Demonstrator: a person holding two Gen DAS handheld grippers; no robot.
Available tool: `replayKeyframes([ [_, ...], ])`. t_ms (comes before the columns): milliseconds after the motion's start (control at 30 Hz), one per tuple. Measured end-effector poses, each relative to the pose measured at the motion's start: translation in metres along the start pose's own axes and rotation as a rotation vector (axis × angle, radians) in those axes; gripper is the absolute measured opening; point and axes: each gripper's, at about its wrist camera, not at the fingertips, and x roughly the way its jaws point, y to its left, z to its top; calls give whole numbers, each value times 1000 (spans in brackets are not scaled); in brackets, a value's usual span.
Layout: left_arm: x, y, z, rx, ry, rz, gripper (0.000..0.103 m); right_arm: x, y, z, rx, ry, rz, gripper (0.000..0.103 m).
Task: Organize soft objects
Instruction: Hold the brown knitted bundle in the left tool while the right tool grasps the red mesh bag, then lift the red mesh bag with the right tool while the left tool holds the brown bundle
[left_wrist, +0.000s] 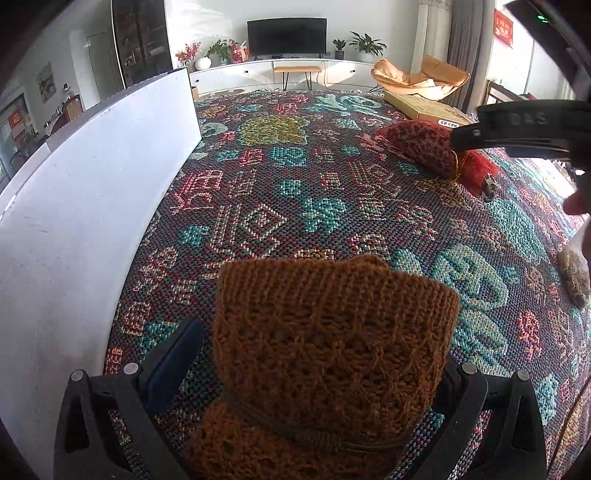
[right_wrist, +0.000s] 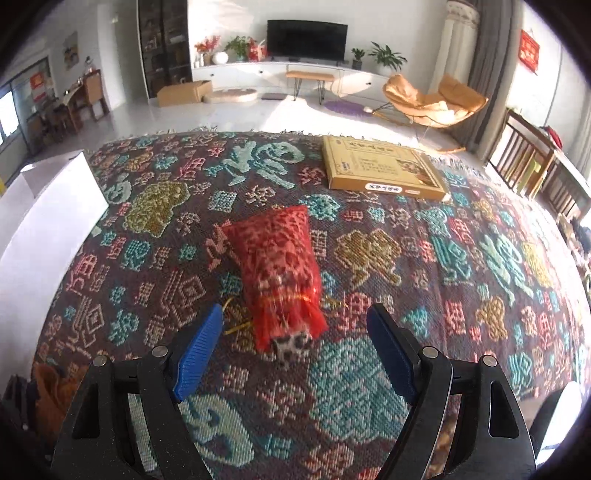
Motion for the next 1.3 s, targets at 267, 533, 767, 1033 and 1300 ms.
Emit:
replayKeyframes([
  [267, 1, 0, 1, -3, 0, -2, 103, 24, -12, -27, 59, 88, 40, 20],
  [533, 1, -1, 1, 0, -1, 3, 103, -80, -18, -143, 159, -18, -55, 20],
  [767, 1, -1, 0, 1, -2, 7, 103, -88, -23, -210, 226, -49, -120, 54],
  [1033, 1, -1, 0, 1, -2, 7, 103, -83, -39, -217, 295, -55, -125, 84],
  [1300, 1, -1, 1, 1, -2, 8, 103, -81, -39, -217, 300, -58, -117, 85],
])
